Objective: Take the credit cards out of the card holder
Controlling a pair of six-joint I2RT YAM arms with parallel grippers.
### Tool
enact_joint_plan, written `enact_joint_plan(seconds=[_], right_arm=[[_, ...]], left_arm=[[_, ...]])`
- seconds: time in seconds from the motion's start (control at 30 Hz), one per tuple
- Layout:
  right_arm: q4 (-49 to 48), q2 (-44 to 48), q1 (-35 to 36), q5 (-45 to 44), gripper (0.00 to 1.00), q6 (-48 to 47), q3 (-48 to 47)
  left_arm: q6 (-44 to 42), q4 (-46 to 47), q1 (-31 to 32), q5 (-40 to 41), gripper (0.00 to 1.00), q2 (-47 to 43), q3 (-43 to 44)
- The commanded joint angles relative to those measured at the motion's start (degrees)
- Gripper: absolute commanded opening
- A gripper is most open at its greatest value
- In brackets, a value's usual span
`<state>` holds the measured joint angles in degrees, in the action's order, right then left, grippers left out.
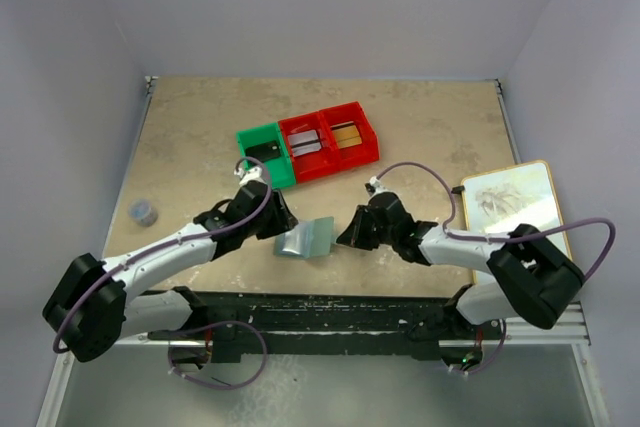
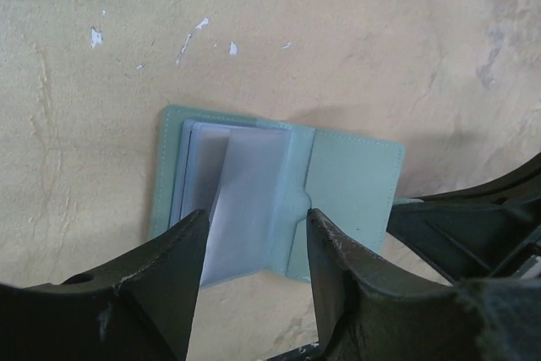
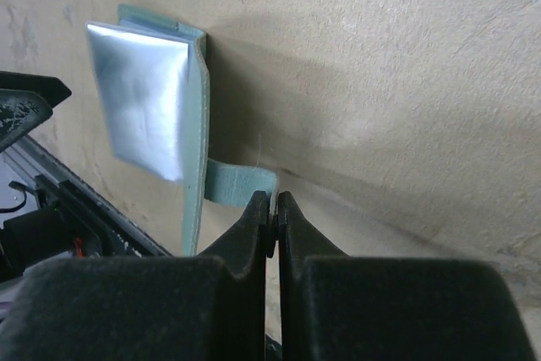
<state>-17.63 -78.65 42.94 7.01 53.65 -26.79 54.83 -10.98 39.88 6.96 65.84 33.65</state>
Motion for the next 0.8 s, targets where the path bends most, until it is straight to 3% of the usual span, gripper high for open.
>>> enact_joint_plan(seconds=[0.0,0.17,0.37,0.77], right_arm=[[0.59,-2.27,-0.31,-1.01,0.0,0.94,-3.6],[5.65,-5.4,-0.31,-4.24,0.0,1.01,-6.33],[5.71,-6.59,-0.31,-5.04,0.0,2.02,-6.38],[6.09,-8.87,-0.31,-4.81,0.0,1.89,-7.76]], left_arm=[[-2.68,-1.8,0.0,1.44,0.48,1.98,4.6],[-3.04,-5.32,0.02,4.23,0.48,1.98,5.04],[-4.29,-3.24,0.0,-1.92,0.48,5.98,3.95],[-2.87,1.09,0.1,-3.82,0.43,5.48,2.19]])
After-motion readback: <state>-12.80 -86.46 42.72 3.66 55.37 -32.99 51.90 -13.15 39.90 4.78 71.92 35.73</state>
